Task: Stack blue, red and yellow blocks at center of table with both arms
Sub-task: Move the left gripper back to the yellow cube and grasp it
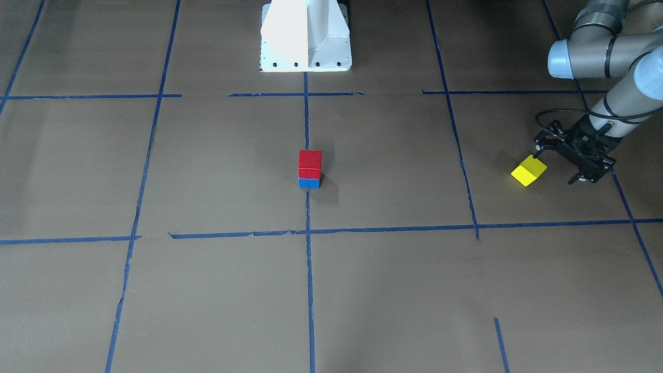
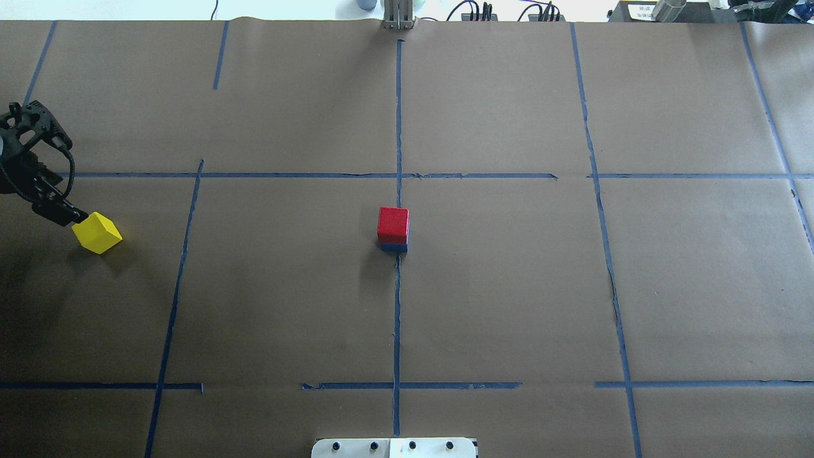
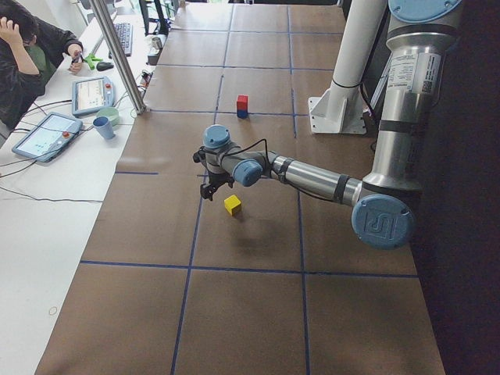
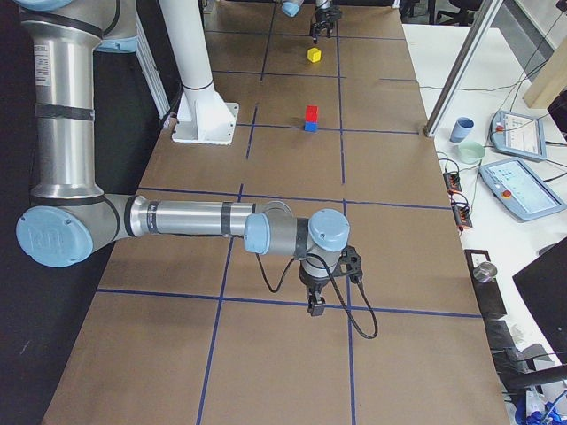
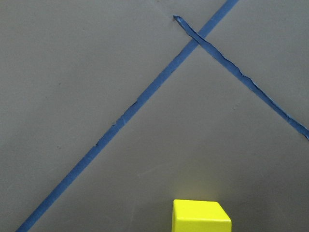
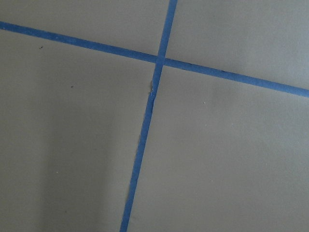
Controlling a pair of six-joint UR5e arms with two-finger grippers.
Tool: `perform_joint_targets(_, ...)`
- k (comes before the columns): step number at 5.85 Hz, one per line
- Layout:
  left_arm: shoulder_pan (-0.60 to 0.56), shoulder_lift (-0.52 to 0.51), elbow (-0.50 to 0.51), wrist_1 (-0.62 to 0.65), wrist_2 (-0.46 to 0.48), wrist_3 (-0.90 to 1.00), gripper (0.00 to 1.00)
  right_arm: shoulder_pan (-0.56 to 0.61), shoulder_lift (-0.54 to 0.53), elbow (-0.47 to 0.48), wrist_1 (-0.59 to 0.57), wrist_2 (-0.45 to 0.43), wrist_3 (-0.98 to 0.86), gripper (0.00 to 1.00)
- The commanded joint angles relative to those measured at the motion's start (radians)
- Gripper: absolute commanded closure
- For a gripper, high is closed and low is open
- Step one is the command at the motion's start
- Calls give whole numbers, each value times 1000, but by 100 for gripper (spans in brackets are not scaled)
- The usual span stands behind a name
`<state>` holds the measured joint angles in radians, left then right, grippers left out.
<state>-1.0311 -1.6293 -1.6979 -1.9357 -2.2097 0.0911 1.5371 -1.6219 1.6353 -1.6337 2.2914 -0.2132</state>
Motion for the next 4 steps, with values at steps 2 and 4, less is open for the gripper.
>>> perform_joint_targets(2, 101, 20, 20, -75, 8, -126, 0, 0, -3, -2, 0, 0, -2, 0)
perform_joint_targets(4, 105, 25, 84, -146, 8, -126, 0, 0, -4, -2, 0, 0, -2, 0)
